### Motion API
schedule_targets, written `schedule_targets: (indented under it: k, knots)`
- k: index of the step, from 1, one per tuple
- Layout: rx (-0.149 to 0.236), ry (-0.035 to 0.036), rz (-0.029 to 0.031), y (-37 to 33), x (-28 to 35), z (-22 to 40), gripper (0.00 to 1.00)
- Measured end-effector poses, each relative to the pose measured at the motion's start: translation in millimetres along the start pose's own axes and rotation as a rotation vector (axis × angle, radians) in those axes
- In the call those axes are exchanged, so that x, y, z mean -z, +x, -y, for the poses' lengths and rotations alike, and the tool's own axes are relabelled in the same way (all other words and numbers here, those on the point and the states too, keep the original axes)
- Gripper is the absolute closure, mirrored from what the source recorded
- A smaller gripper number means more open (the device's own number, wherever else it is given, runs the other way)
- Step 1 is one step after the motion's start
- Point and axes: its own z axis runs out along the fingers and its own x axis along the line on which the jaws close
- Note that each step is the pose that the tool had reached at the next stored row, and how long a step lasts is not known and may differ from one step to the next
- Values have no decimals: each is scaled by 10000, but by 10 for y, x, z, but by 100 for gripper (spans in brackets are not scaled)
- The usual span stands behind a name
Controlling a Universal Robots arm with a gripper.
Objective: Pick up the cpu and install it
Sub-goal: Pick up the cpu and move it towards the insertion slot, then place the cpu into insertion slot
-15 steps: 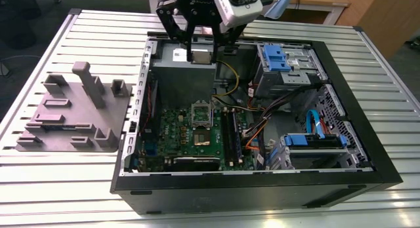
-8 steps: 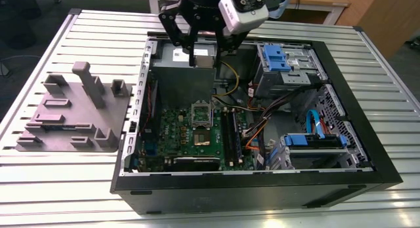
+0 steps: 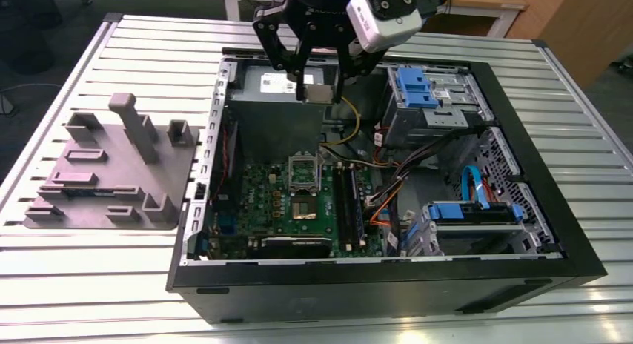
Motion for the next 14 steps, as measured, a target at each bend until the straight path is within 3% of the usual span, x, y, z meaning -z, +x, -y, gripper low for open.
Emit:
schedule_targets:
  k: [11,14]
  knots:
    - [0,-1,0,-2,-1,0,53]
    - [1,-2,2,-9,-37,23,53]
